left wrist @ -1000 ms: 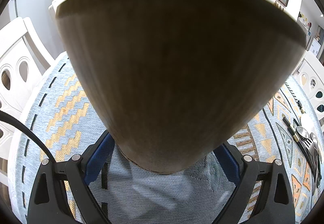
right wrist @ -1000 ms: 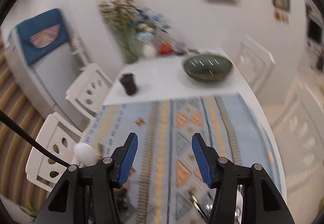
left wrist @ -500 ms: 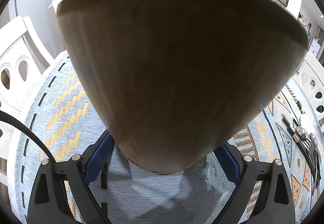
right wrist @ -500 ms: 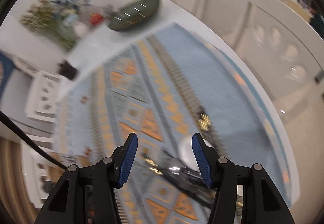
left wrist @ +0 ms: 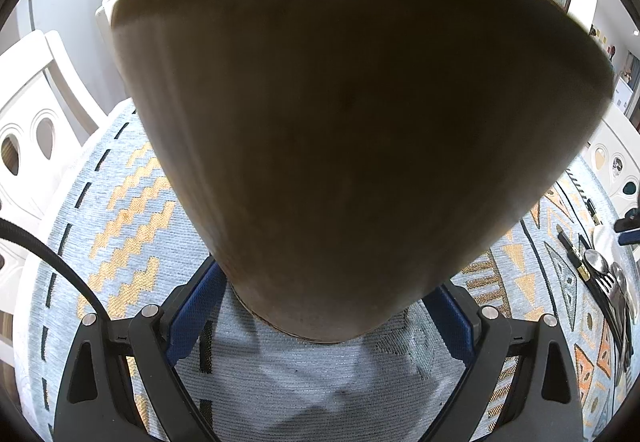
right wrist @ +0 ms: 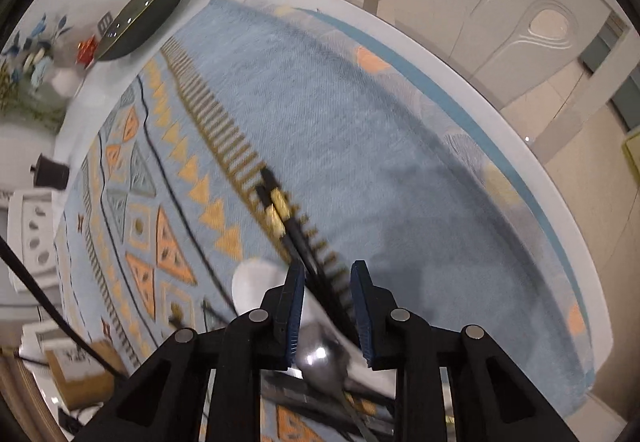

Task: Organize utensils
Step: 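Return the right tool to the pile and grasp a black chopstick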

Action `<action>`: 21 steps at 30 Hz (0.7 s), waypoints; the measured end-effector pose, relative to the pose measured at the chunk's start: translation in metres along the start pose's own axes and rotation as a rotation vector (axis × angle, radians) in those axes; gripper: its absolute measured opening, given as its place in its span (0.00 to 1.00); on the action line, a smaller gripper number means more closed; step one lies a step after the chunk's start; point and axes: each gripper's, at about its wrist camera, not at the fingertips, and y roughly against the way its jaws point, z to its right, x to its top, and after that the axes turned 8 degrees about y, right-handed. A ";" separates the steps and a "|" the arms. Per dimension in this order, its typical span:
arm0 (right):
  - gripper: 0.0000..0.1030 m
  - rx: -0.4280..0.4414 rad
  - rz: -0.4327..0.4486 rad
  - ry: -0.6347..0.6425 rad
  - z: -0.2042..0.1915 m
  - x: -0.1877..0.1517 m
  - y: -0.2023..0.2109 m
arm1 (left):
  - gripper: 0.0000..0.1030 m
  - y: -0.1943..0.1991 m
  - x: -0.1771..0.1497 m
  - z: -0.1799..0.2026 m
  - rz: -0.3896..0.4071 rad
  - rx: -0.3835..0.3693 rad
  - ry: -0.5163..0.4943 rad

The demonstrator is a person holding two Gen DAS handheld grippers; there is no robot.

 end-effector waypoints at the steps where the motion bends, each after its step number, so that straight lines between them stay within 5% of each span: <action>1: 0.23 -0.002 -0.006 0.005 -0.003 0.002 -0.004 | 0.94 0.000 0.000 0.000 0.000 0.000 0.000; 15: 0.23 -0.125 -0.068 0.236 -0.034 0.027 -0.026 | 0.94 0.001 0.001 0.003 -0.006 0.005 -0.002; 21: 0.23 -0.190 -0.204 0.355 -0.041 0.030 -0.044 | 0.94 0.001 0.001 0.004 -0.006 0.005 -0.002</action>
